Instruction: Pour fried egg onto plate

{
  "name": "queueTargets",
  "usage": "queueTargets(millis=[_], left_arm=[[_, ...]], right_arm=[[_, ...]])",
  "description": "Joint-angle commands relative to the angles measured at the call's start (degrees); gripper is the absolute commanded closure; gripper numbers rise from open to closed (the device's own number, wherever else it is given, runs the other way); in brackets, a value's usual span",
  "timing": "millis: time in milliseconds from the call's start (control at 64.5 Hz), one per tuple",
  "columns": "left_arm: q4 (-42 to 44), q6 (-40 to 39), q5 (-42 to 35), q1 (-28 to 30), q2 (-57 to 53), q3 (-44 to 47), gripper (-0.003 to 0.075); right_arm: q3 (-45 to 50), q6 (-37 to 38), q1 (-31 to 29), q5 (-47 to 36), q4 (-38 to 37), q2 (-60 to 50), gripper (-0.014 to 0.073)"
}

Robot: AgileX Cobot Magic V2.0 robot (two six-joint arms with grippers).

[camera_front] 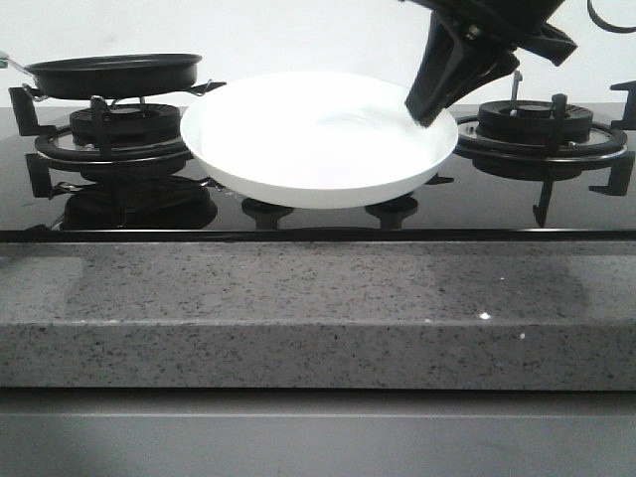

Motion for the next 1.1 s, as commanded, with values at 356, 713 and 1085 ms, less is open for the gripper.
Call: queueTargets(millis=[356, 713, 1085], left_arm=[[-15.19, -5.15, -2.00, 4.53, 14.41, -7.32, 0.0347], [-27.30, -3.57, 5.50, 18.33, 35.74, -21.05, 0.0353], [-60.82, 19.01, 24.08, 22.39, 54.34, -35.32, 0.0356]], right_arm=[[-1.56, -0.58, -0.13, -2.23, 2.28, -3.05, 0.0651], [-1.56, -0.58, -0.13, -2.23, 2.28, -3.05, 0.0651], [-1.56, -0.58, -0.13, -2.23, 2.28, -3.05, 0.0651]])
